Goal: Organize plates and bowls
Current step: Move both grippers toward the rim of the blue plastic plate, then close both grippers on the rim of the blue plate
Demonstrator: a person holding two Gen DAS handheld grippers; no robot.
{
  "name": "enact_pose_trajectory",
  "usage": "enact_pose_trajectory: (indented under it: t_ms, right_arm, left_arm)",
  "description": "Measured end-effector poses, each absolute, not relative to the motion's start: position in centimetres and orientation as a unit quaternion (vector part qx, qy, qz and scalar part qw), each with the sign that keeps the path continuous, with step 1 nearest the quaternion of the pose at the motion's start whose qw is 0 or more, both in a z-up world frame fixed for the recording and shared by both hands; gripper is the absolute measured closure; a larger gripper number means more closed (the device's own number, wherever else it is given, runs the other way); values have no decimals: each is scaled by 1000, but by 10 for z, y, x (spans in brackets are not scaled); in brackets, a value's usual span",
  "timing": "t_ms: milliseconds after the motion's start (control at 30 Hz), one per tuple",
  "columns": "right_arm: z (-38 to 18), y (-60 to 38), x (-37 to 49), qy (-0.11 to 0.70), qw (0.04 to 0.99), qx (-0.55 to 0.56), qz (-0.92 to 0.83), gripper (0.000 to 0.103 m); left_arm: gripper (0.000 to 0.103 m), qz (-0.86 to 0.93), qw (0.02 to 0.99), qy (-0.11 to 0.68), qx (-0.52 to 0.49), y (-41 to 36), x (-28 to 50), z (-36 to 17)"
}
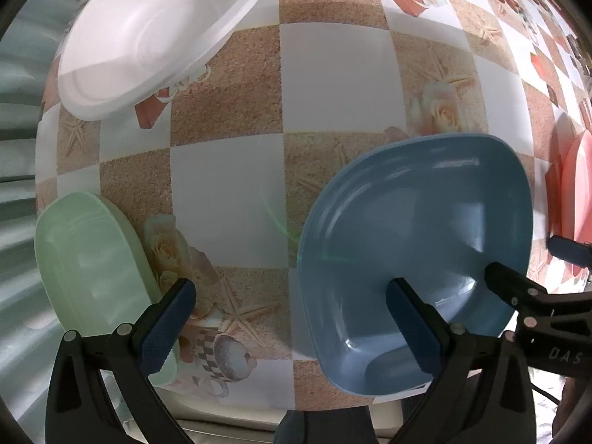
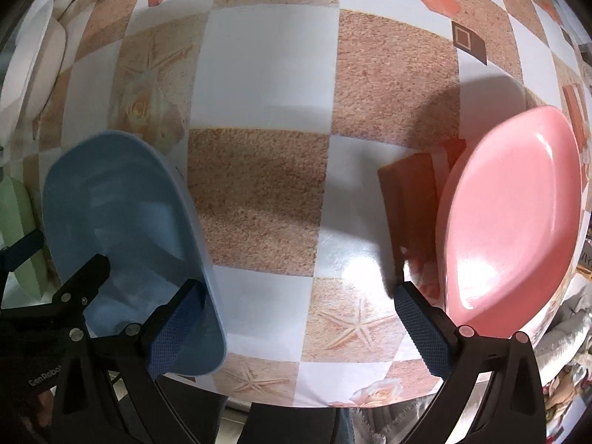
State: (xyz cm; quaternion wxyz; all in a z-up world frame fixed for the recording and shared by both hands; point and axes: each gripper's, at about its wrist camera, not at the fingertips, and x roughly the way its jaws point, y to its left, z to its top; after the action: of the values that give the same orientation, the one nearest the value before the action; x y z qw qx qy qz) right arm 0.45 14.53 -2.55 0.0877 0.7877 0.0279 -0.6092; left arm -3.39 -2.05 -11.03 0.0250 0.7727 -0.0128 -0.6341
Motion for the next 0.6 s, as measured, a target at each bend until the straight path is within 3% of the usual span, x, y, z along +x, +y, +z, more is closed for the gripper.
enact_pose_trajectory:
  t_ms: [167, 367, 600]
  right_arm:
    - [-29, 145, 2, 31, 81, 789, -608, 0]
    - [-29, 140, -6, 31, 82, 791, -605, 1]
    - [-14, 122, 8, 48, 123, 768, -626, 33]
  left_arm:
    - [0, -631, 27, 51, 773, -41, -30, -118]
    - [1, -613, 27, 52, 788, -54, -43, -118]
    - [16, -622, 6, 23, 782, -42, -59, -100]
